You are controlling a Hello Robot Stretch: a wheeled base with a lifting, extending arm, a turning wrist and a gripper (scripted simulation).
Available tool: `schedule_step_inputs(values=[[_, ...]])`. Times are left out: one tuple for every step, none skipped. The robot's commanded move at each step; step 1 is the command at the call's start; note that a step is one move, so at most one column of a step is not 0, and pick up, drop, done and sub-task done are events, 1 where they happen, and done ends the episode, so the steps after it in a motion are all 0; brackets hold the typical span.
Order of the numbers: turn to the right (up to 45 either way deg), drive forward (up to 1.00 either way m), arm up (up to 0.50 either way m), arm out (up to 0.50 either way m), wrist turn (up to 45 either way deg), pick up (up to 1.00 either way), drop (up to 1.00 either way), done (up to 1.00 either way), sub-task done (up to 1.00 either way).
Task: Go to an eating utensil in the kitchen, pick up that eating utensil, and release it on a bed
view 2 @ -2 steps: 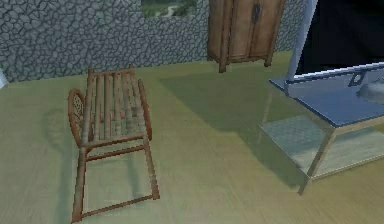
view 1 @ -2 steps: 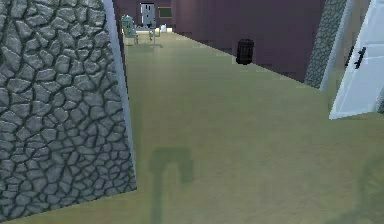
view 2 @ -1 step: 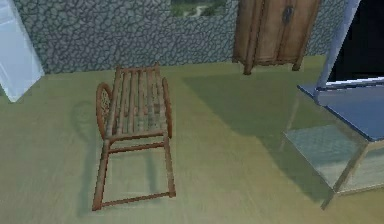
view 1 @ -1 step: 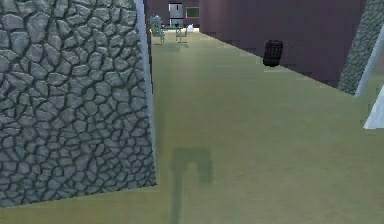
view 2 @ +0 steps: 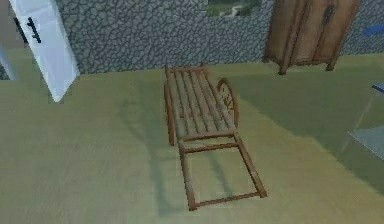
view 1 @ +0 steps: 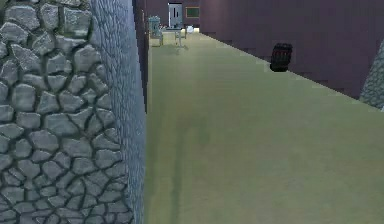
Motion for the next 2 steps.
schedule_step_inputs(values=[[15.0, 0.00, 0.00, 0.00, 0.0, 0.00, 0.00, 0.00, 0.00], [0.0, 0.30, 0.00, 0.00, 0.0, 0.00, 0.00, 0.00, 0.00]])
